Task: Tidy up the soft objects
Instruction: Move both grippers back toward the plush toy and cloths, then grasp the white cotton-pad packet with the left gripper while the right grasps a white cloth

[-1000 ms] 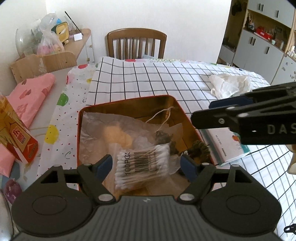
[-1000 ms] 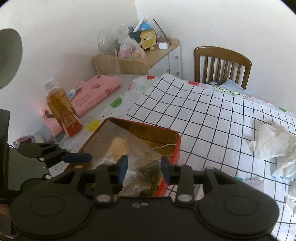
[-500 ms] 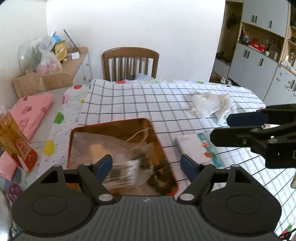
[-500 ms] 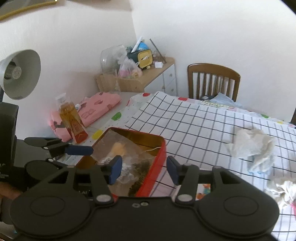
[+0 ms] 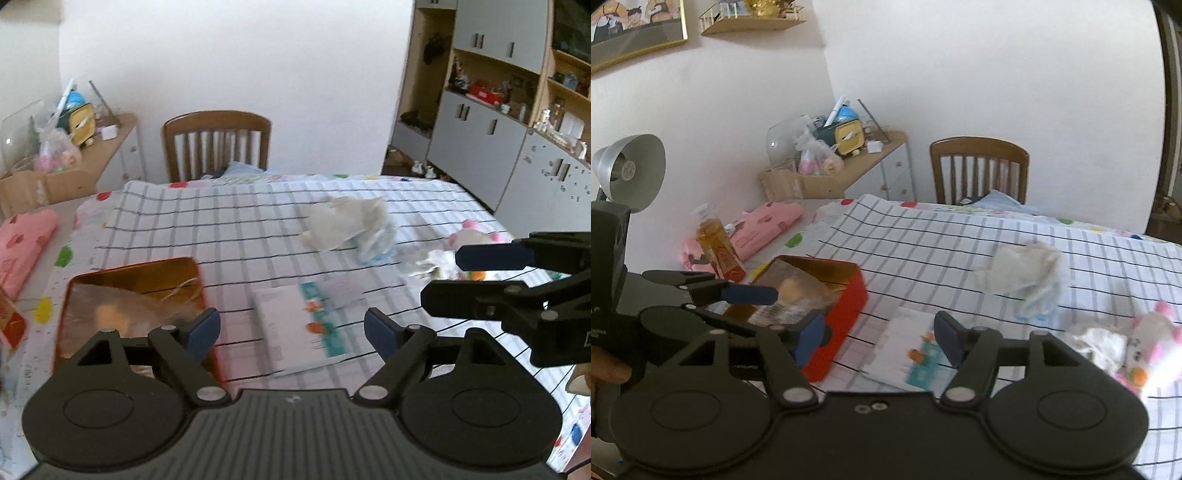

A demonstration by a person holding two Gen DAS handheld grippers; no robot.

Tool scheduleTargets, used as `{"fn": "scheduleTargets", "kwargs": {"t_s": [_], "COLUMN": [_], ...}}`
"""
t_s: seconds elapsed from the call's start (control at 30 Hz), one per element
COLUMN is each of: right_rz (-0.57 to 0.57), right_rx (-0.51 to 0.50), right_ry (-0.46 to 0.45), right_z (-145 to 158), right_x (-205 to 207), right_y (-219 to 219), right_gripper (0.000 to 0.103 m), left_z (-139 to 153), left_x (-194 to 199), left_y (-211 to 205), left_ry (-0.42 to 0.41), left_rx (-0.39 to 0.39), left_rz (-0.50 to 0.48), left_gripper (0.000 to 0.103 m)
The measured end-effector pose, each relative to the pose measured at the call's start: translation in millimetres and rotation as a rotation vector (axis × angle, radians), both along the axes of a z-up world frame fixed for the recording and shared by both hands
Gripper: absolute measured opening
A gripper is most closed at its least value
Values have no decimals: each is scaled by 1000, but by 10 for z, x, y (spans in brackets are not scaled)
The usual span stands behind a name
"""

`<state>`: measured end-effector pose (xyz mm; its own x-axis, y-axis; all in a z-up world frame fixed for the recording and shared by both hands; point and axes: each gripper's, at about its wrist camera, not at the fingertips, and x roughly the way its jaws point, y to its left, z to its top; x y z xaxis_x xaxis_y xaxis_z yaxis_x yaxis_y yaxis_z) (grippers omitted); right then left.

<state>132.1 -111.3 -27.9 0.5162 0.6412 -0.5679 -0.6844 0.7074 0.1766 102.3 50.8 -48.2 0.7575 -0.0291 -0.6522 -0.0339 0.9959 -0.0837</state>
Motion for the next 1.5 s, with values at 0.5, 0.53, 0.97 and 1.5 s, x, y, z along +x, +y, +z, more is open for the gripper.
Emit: {"fn": "scheduleTargets", "kwargs": {"t_s": [0.5,0.53,0.97,1.5], "right_rz": [-122,-132,-243,-206], "right_rx": [16,15,28,-110], "right_ry": [9,10,34,72], "right_z": [-78,-88,-283,-712], "right_x": [217,240,645,1367], "right_y": [-1191,-1269,-1809,-1300], "right_gripper": [84,85,87,70], "left_z": [-7,-20,-309,-877], "left_x": [311,332,816,1326], "left_y": [-943,-999,-1306,-1122], "left_ry": [-49,-50,-19,27], "left_rx": [-36,-22,-26,37], "left_rz": [-69,-69,-60,21], "left_gripper": [101,103,103,102]}}
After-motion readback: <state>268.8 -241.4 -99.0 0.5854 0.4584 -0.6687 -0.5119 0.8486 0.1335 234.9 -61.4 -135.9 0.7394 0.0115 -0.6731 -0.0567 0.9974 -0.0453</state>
